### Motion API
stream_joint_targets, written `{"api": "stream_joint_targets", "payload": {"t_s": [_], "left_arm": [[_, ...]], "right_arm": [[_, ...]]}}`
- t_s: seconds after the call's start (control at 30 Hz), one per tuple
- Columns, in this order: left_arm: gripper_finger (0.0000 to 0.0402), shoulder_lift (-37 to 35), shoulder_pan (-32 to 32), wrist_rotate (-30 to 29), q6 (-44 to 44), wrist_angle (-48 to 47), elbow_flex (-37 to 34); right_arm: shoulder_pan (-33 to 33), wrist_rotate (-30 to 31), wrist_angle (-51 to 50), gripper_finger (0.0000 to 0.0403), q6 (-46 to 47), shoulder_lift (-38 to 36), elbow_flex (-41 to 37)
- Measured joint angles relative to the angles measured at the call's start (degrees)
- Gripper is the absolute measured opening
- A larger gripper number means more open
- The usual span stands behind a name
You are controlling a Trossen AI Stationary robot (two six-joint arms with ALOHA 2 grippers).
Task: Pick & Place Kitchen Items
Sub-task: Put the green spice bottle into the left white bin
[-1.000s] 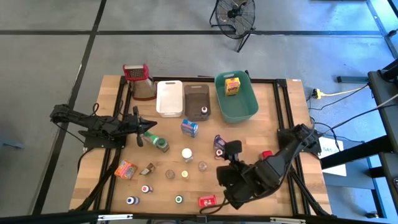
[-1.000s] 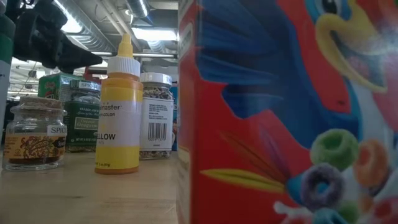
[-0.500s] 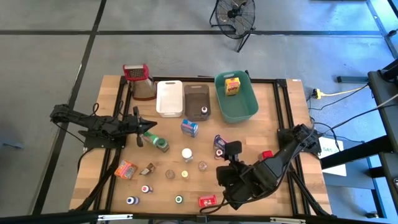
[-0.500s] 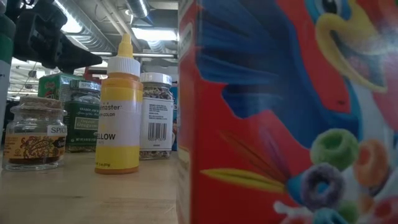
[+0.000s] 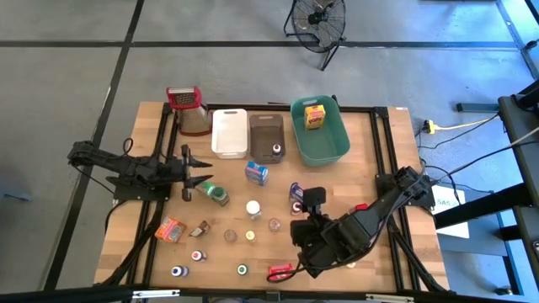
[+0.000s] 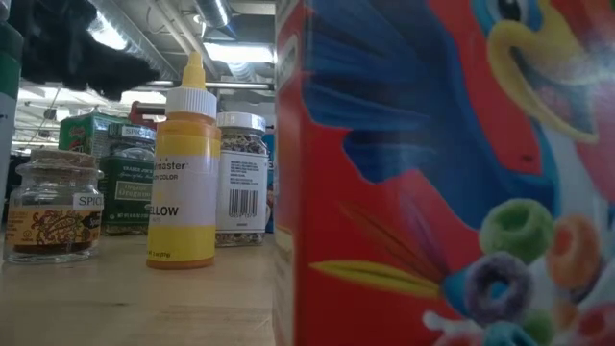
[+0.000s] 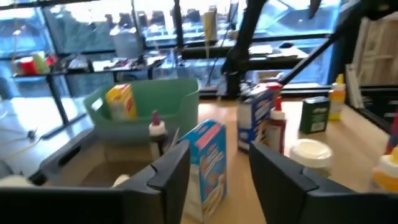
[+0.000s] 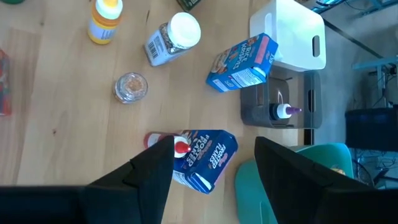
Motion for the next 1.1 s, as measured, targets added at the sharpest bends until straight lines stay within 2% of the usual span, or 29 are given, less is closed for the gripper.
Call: {"api": "stream_joint_targets", "payload": {"t_s": [0.1,0.2,0.3,0.43,0.7,0.9,1.1], "left_arm": [[0.0174,0.78,0.00,0.15,-0.23,-0.76,3.27],[0.0173,3.01,0.00,3.06,-0.34,-2.50,6.45],[0.0169,5.87,0.00,3.93,0.61,0.87,8.62],[0.0169,7.48,0.00,3.51,5.61,6.32,9.40],[0.0179,7.30,0.00,6.80,9.22,6.68,9.67],[0.0207,7.30,0.00,7.16,8.42,7.13,9.67],[0.0258,7.30,0.00,8.88,7.45,6.96,9.67]], "right_arm": [[0.00,-0.08,0.00,0.0224,0.10,0.02,0.00],[0.00,-0.18,0.00,0.0224,0.28,0.02,0.00],[0.00,-0.18,0.00,0.0224,0.38,0.02,0.00],[0.00,-0.21,0.00,0.0224,0.44,0.02,0.00],[0.02,-1.89,0.00,0.0224,0.47,0.04,0.00],[0.02,-1.88,0.00,0.0224,0.47,0.06,0.00],[0.02,-1.88,0.00,0.0225,0.66,0.07,0.00]]}}
